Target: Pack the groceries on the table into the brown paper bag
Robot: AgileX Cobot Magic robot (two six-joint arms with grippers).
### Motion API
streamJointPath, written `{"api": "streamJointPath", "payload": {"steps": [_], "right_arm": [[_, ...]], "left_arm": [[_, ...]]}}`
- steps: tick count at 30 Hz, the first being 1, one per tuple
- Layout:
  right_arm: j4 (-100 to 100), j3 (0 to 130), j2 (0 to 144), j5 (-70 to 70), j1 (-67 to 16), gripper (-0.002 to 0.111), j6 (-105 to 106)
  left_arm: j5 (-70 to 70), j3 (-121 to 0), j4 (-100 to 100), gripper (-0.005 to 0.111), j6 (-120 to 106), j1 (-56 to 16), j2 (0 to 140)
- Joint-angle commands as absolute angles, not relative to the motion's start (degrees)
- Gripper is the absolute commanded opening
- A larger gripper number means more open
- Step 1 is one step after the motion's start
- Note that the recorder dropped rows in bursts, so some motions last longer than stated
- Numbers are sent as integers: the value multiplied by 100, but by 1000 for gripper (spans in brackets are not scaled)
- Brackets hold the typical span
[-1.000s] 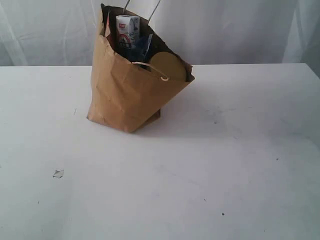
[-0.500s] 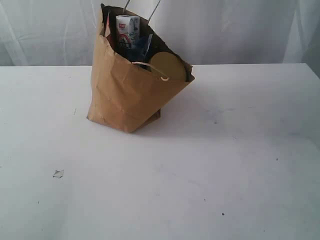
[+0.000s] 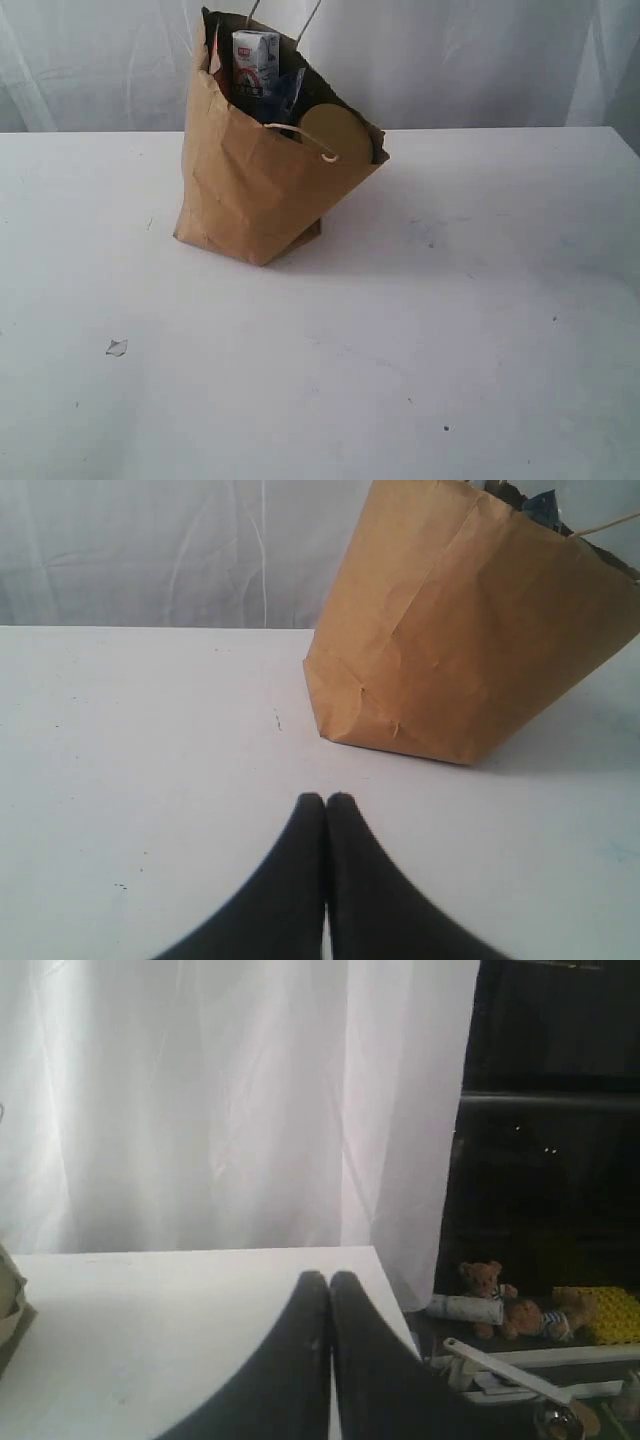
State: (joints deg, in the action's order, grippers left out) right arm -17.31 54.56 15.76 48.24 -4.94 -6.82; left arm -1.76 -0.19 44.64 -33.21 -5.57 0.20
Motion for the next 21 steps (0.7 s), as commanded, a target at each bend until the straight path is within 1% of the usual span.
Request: {"api": "streamJointPath", "payload": {"steps": [1,4,9,12,18,19,21], "right_arm": [[-1164,4564,628,3960,292,0,-666],[-800,3839,0,3274,485,0,-624],[176,3067,0,3335,485,0,-463],[351,2243,0,3004,485,0,-449],[0,0,0,200,485,0,-434],[0,0,0,680,485,0,-220],[-37,0,0,2082,485,0,-199]], "left_arm": [[-167,0,4570,0,-3318,-595,0],[-167,0,4570,0,-3318,-595,0],[-167,0,4570,0,-3318,-595,0],[-167,0,4570,0,-3318,-595,0],[-167,0,4570,0,-3318,-595,0],[-167,0,4570,0,-3318,-595,0],[-179,0,4570,0,-3318,-595,0]]}}
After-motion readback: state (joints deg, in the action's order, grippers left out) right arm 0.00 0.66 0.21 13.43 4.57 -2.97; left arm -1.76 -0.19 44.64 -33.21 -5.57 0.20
